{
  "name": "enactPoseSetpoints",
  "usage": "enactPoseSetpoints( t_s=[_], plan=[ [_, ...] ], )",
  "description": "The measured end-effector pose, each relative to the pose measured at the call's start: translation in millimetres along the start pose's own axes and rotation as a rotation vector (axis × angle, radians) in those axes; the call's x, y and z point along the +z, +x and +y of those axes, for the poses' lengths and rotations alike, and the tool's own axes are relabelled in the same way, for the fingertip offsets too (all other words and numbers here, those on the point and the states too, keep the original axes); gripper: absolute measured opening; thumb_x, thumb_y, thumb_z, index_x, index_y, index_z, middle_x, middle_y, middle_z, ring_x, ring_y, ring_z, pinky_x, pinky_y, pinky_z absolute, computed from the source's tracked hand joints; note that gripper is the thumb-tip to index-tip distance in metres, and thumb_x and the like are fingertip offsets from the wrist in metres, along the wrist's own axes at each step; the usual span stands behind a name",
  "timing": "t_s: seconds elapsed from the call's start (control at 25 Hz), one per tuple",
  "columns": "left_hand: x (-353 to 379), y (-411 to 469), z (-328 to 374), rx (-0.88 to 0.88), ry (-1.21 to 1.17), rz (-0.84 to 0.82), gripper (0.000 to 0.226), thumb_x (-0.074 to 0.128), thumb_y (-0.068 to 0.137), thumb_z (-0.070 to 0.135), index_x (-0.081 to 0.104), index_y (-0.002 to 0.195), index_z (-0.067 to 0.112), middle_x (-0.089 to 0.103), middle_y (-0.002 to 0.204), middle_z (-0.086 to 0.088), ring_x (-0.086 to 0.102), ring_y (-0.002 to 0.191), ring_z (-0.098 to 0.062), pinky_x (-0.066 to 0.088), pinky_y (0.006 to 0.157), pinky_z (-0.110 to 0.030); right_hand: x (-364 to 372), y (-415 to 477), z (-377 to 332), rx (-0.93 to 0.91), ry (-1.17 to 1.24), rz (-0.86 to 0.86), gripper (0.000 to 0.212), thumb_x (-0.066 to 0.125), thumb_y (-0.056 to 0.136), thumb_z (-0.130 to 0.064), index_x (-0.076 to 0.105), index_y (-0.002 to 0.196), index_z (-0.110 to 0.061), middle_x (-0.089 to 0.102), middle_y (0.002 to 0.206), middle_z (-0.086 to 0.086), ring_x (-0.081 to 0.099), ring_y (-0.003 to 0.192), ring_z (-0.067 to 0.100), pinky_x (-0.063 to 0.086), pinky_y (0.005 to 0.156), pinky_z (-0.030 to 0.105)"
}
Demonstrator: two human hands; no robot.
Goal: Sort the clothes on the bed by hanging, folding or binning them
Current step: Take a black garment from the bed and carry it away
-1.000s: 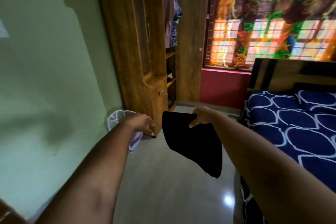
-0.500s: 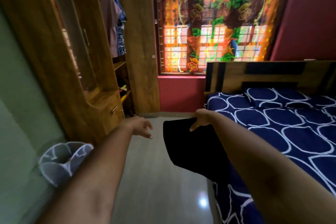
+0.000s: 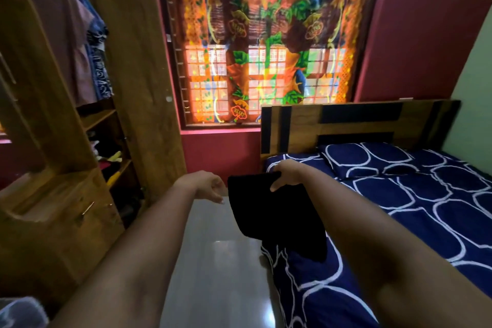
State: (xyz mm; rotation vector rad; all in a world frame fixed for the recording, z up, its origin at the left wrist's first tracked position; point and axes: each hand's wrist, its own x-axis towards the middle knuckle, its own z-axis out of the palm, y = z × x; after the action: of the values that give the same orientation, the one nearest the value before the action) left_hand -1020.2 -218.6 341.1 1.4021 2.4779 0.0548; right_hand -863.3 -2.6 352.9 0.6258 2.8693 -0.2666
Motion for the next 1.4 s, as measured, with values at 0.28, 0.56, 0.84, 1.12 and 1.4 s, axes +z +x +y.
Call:
enactPoseSetpoints(
  t_s=[0.28, 0.56, 0.84, 1.12, 1.4],
  plan=[
    [-12, 169, -35, 0.044, -0.016, -0.041, 0.047, 0.072, 0.078, 0.046, 0.061, 0.120, 0.031, 0.060, 0.099, 0.014, 0.058, 0.096, -0.009, 0.050, 0.089, -0.030, -16, 130, 76, 0.067, -0.023, -0.043, 0.058, 0.070, 0.081, -0.042, 0.052, 0.131, -0.017, 0.053, 0.127, 0.006, 0.050, 0.118, 0.025, 0.043, 0.093, 0.036],
    [-56, 350, -69, 0.096, -0.037, -0.096, 0.047, 0.072, 0.080, 0.041, 0.060, 0.122, 0.025, 0.059, 0.099, 0.010, 0.057, 0.094, -0.010, 0.044, 0.082, -0.023, -63, 294, 142, 0.132, 0.085, -0.164, 0.050, 0.072, 0.082, -0.032, 0.055, 0.126, -0.016, 0.055, 0.122, 0.005, 0.053, 0.107, 0.020, 0.040, 0.085, 0.027],
    [-83, 466, -119, 0.076, -0.051, -0.115, 0.048, 0.076, 0.077, 0.041, 0.061, 0.121, 0.026, 0.061, 0.098, 0.010, 0.057, 0.091, -0.010, 0.044, 0.081, -0.023, -94, 431, 166, 0.101, 0.011, -0.135, 0.060, 0.069, 0.085, -0.035, 0.048, 0.135, -0.012, 0.052, 0.132, 0.008, 0.048, 0.122, 0.026, 0.036, 0.086, 0.025],
    [-101, 582, -205, -0.025, -0.099, -0.079, 0.050, 0.077, 0.076, 0.040, 0.060, 0.121, 0.027, 0.061, 0.105, 0.010, 0.059, 0.099, -0.011, 0.047, 0.088, -0.026, -115, 596, 166, -0.036, 0.081, -0.192, 0.059, 0.069, 0.086, -0.027, 0.046, 0.139, -0.013, 0.048, 0.137, 0.009, 0.045, 0.125, 0.027, 0.035, 0.098, 0.030],
    [-146, 682, -304, -0.175, -0.113, -0.079, 0.055, 0.077, 0.077, 0.038, 0.059, 0.126, 0.024, 0.064, 0.115, 0.003, 0.059, 0.104, -0.013, 0.043, 0.077, -0.019, -162, 777, 143, -0.195, -0.053, -0.130, 0.052, 0.071, 0.082, -0.038, 0.058, 0.124, -0.010, 0.057, 0.122, 0.012, 0.053, 0.113, 0.028, 0.038, 0.079, 0.027]
  ],
)
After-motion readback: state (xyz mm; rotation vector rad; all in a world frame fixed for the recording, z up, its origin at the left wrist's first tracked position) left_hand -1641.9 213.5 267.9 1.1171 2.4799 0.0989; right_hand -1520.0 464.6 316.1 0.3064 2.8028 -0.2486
